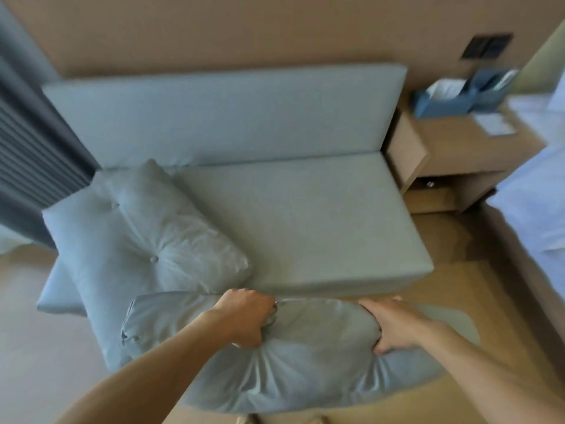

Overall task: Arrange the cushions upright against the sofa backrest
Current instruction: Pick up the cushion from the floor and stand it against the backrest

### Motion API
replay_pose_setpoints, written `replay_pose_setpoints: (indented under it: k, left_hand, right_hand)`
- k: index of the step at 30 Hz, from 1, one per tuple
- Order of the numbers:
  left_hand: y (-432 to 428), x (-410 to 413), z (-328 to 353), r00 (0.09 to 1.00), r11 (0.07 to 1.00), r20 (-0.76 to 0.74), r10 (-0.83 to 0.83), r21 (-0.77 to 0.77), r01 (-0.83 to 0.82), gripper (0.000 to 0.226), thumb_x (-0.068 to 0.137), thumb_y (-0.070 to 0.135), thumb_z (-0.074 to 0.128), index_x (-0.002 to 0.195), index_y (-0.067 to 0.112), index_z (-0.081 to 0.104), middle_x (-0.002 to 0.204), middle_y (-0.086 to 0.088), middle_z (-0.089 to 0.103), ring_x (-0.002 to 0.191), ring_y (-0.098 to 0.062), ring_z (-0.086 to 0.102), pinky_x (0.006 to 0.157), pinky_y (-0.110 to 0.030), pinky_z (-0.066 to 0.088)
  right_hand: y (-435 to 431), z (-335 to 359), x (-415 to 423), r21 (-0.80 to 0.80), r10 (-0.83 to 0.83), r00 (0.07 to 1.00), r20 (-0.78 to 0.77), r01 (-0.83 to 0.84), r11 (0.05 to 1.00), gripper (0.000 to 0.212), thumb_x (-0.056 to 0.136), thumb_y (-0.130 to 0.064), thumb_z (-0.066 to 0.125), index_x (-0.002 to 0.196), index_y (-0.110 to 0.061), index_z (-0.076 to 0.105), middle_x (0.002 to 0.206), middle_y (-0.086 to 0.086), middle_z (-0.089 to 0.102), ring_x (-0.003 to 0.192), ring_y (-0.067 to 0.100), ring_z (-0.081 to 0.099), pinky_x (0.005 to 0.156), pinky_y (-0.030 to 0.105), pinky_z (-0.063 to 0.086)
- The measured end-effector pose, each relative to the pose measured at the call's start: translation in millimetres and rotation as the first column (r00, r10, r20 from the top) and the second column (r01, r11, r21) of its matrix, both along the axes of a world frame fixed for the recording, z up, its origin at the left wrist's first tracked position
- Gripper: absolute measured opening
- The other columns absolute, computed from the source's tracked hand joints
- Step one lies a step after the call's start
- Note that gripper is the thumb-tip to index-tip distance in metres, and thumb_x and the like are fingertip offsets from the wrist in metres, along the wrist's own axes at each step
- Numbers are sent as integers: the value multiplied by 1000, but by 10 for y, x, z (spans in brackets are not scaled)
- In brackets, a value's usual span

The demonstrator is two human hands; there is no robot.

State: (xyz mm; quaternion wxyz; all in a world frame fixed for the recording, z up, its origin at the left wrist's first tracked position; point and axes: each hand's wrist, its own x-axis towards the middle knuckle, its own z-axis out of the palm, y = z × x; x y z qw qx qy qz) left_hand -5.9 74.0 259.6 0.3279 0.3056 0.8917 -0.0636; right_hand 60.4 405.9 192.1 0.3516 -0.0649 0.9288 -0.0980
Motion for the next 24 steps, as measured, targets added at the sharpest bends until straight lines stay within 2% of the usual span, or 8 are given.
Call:
replay_pose_setpoints:
  k: [5,8,11,15,17,21,24]
  left_hand:
    - [523,-354,1145,994,996,-105,28,87,-18,56,70,38,82,117,25,55,116,-6,67,105,-33,67,71,-34,46]
    - [763,-658,1603,986,989,-156,65,141,-43,59,67,42,85,115,26,55,106,-3,65,93,-30,66,69,-36,45]
    - [924,-1005,1919,972,980,-212,102,191,-61,59,65,44,85,113,28,55,97,2,60,83,-25,59,67,-36,45]
    - [1075,-1541,2179,948,966,-277,154,243,-86,62,62,45,86,114,29,56,102,-1,63,93,-30,64,73,-38,51]
    - [1123,-1847,2230,941,962,-294,169,255,-94,60,63,45,86,112,29,55,99,0,63,90,-28,64,73,-40,53]
    - [1212,-2550,2233,926,960,-323,194,256,-112,59,66,44,87,113,28,55,96,1,63,86,-26,62,67,-37,47]
    - [1271,-3183,2119,924,959,-319,211,250,-133,58,67,43,87,113,27,55,97,1,64,86,-26,63,69,-39,51]
  right_hand:
    - [588,1527,-378,55,-19,986,-166,29,998,84,48,-51,86,123,-37,51,119,-8,69,112,21,63,90,38,44]
    - [866,2175,-662,55,-30,963,-267,46,997,82,51,-48,87,125,-35,53,120,-5,69,110,24,63,85,37,43]
    - [1031,2624,-1012,40,-37,943,-332,53,998,81,56,-44,87,129,-33,54,120,-5,67,109,24,62,88,37,42]
    - [1214,2953,-1581,58,-14,914,-406,41,997,77,58,-46,85,126,-34,53,115,-5,66,105,25,60,89,40,40]
    - [1279,3031,-1914,85,16,897,-441,24,996,76,59,-46,85,127,-34,52,113,-5,64,105,24,59,93,44,41]
    - [1375,3024,-2708,122,66,885,-461,-10,992,74,64,-44,84,128,-30,49,112,-3,64,104,25,59,98,48,40]
    - [1461,2877,-3410,136,88,887,-454,-28,990,73,65,-43,83,128,-30,48,115,-2,65,106,26,60,97,48,40]
